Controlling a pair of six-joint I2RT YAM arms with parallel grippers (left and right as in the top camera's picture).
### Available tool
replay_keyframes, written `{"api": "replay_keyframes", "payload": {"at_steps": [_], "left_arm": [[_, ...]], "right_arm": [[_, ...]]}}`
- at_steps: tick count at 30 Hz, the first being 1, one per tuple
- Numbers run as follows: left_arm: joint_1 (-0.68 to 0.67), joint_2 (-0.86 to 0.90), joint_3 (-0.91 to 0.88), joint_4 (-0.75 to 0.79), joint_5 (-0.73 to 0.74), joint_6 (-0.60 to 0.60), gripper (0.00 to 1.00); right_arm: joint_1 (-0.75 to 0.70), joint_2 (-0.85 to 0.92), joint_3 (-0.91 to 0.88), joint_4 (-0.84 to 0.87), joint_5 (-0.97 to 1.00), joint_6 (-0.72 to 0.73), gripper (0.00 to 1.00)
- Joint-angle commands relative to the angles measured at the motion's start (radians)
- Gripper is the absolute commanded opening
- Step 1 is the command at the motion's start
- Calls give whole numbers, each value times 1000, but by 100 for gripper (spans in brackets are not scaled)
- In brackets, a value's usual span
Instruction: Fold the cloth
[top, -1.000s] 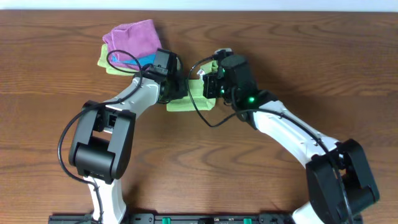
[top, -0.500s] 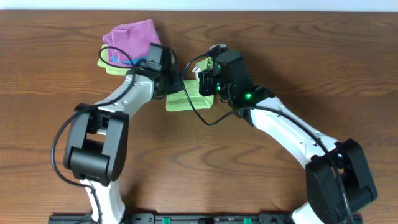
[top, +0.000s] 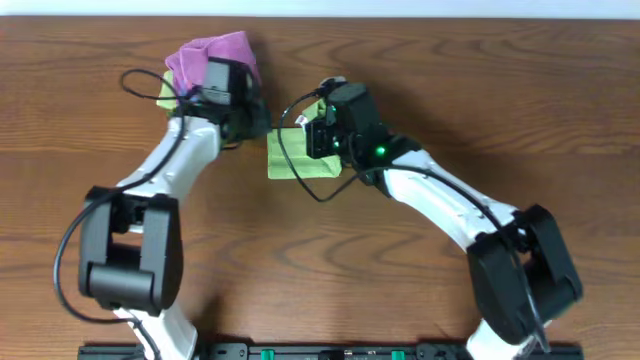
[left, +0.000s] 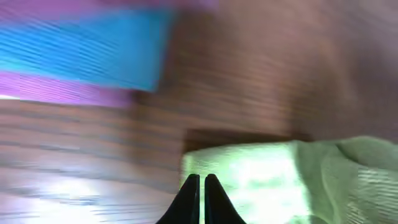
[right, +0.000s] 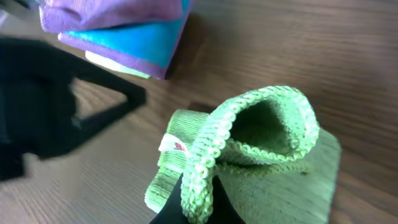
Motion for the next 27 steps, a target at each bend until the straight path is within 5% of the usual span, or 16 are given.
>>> {"api": "replay_keyframes", "payload": {"at_steps": [1, 27], "left_arm": [[48, -43, 24, -14, -31, 40, 6], [129, -63, 24, -48, -31, 66, 6]], "right_arm": [[22, 27, 36, 0, -14, -24, 1], [76, 178, 115, -3, -37, -24, 1]]}}
